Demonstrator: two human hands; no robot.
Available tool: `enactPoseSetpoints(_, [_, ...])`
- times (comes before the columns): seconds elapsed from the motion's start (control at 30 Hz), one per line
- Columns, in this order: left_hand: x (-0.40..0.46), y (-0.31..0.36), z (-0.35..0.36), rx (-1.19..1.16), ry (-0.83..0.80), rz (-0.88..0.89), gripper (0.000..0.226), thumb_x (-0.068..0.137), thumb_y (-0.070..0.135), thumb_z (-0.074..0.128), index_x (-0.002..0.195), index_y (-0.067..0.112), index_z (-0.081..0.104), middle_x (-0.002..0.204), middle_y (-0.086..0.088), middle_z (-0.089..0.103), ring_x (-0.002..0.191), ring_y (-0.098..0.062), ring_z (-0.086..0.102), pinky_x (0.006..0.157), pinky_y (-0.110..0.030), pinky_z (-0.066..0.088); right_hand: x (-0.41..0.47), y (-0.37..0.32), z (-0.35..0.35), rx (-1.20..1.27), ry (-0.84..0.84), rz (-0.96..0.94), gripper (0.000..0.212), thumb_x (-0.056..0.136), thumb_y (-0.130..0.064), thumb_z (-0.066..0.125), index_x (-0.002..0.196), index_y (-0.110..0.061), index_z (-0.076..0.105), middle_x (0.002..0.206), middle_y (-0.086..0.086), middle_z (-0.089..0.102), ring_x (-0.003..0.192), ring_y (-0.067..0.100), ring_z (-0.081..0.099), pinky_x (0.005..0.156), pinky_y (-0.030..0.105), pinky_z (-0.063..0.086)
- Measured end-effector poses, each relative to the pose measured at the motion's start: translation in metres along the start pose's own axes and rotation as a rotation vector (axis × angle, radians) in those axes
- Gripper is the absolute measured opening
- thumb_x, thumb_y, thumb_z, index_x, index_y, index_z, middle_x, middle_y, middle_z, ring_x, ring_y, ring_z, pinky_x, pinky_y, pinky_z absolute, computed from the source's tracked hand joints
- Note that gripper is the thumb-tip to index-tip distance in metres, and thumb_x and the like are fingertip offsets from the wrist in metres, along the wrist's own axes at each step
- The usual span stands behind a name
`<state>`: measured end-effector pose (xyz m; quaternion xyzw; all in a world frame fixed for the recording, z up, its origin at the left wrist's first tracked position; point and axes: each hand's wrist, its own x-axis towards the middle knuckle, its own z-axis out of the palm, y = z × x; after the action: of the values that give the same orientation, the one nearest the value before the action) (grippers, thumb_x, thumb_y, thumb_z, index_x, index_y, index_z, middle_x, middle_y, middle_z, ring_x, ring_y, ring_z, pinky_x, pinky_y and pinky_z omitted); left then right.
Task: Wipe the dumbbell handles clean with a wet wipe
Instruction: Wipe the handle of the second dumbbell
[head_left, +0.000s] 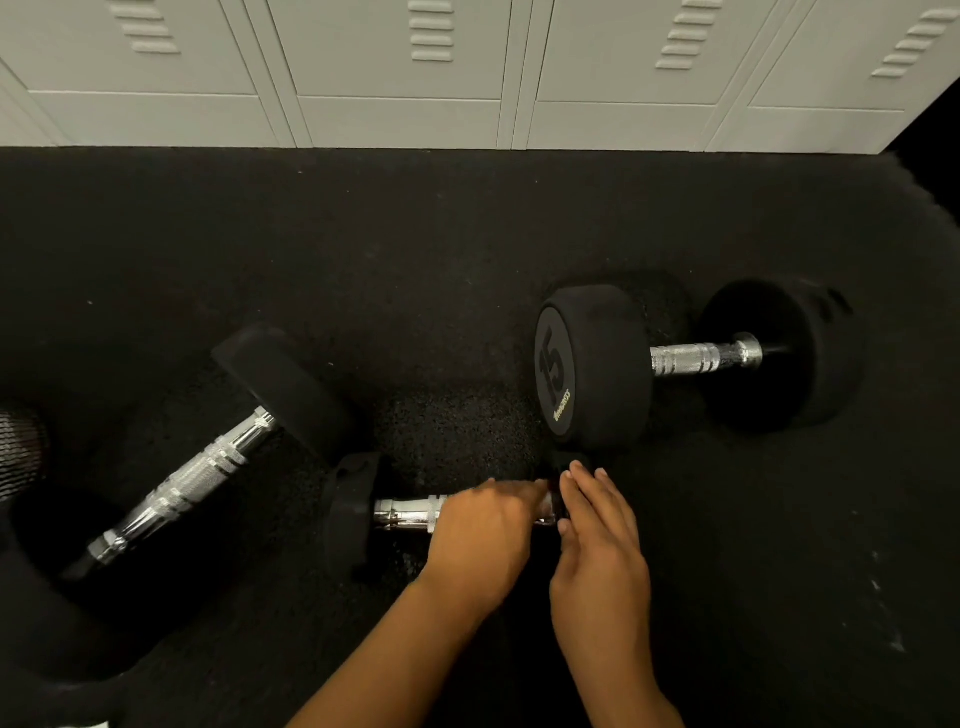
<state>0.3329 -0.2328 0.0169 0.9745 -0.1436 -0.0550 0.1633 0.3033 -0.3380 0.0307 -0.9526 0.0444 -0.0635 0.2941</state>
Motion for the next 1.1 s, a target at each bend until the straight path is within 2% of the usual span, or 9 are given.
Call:
enactPoseSetpoints(0.1, [-0.009, 0.002, 0.017, -0.076, 0.088, 0.074, 0.035, 0.077, 0.023, 0.047, 0.101, 0.019, 0.073, 0.095, 0.004, 0.073, 0.085, -0.008, 0.069, 0.075, -0.023, 0.054, 0.0, 0.0, 0.001, -0.015, -0.012, 0.014, 0.047, 0.075, 0.012, 0.064, 0.118, -0.006, 0.06, 0.129, 0.002, 0.056, 0.126, 0.011, 0.036, 0.096, 0.02, 0.029])
enactPoseSetpoints(0.2, [0.005, 0.003, 0.001, -0.051, 0.008, 0.041, 0.02, 0.076, 0.025, 0.07, 0.096, 0.025, 0.069, 0.082, 0.003, 0.071, 0.071, -0.014, 0.068, 0.06, -0.024, 0.051, 0.001, -0.004, 0.0, -0.034, -0.017, 0.02, 0.048, 0.073, 0.014, 0.065, 0.117, -0.003, 0.06, 0.128, 0.005, 0.057, 0.126, 0.016, 0.039, 0.095, 0.028, 0.033])
enactPoseSetpoints(0.37, [-0.008, 0.0, 0.008, -0.147, 0.055, 0.024, 0.033, 0.084, 0.026, 0.044, 0.104, 0.021, 0.07, 0.094, 0.004, 0.072, 0.085, -0.011, 0.069, 0.074, -0.025, 0.053, 0.0, -0.003, 0.001, -0.02, -0.014, 0.023, 0.047, 0.077, 0.013, 0.062, 0.119, -0.005, 0.059, 0.129, 0.002, 0.055, 0.127, 0.009, 0.034, 0.097, 0.018, 0.027])
enactPoseSetpoints(0.47, [-0.034, 0.011, 0.025, -0.258, 0.249, 0.068, 0.033, 0.088, 0.028, 0.046, 0.105, 0.017, 0.071, 0.107, 0.006, 0.07, 0.099, -0.002, 0.064, 0.091, -0.023, 0.048, -0.001, -0.001, 0.002, 0.0, -0.003, 0.013, 0.046, 0.074, 0.015, 0.062, 0.117, -0.003, 0.061, 0.127, 0.004, 0.057, 0.126, 0.014, 0.038, 0.096, 0.026, 0.032])
enactPoseSetpoints(0.53, [-0.049, 0.028, 0.019, -0.585, 0.366, -0.147, 0.026, 0.094, 0.029, 0.048, 0.105, 0.023, 0.071, 0.106, 0.015, 0.069, 0.1, 0.006, 0.061, 0.092, -0.016, 0.045, 0.0, -0.002, 0.0, 0.014, -0.007, 0.025, 0.044, 0.077, 0.014, 0.06, 0.118, -0.002, 0.06, 0.128, 0.005, 0.056, 0.127, 0.018, 0.039, 0.097, 0.028, 0.032])
enactPoseSetpoints(0.6, [-0.057, 0.047, 0.018, -1.035, 0.426, -0.605, 0.022, 0.093, 0.018, 0.055, 0.098, 0.03, 0.072, 0.099, 0.019, 0.07, 0.099, 0.007, 0.061, 0.091, -0.014, 0.045, 0.001, -0.003, -0.002, 0.017, -0.002, 0.028, 0.044, 0.078, 0.014, 0.06, 0.118, -0.003, 0.06, 0.128, 0.005, 0.057, 0.127, 0.019, 0.039, 0.096, 0.029, 0.033])
enactPoseSetpoints(0.73, [-0.04, 0.056, 0.02, -1.845, 0.275, -1.309, 0.028, 0.098, 0.007, 0.04, 0.101, 0.005, 0.068, 0.098, -0.015, 0.07, 0.101, -0.029, 0.063, 0.096, -0.039, 0.046, 0.001, -0.003, 0.0, 0.042, 0.015, 0.039, 0.045, 0.077, 0.015, 0.06, 0.118, -0.005, 0.061, 0.127, 0.002, 0.057, 0.127, 0.017, 0.04, 0.096, 0.027, 0.036])
enactPoseSetpoints(0.83, [-0.02, 0.053, 0.021, -2.118, 0.238, -1.387, 0.03, 0.1, 0.009, 0.034, 0.111, -0.005, 0.059, 0.11, -0.028, 0.062, 0.107, -0.038, 0.059, 0.1, -0.049, 0.041, 0.001, -0.004, -0.001, 0.052, -0.003, 0.056, 0.044, 0.081, 0.012, 0.057, 0.12, -0.006, 0.059, 0.13, 0.0, 0.054, 0.13, 0.014, 0.036, 0.098, 0.02, 0.028])
enactPoseSetpoints(1.1, [-0.007, 0.051, 0.034, -2.149, 0.311, -1.38, 0.031, 0.094, -0.003, 0.034, 0.119, -0.004, 0.054, 0.119, -0.029, 0.058, 0.113, -0.039, 0.055, 0.101, -0.049, 0.04, 0.003, -0.007, -0.002, 0.054, 0.0, 0.071, 0.043, 0.08, 0.012, 0.057, 0.12, -0.007, 0.059, 0.13, 0.002, 0.054, 0.129, 0.013, 0.035, 0.097, 0.017, 0.025])
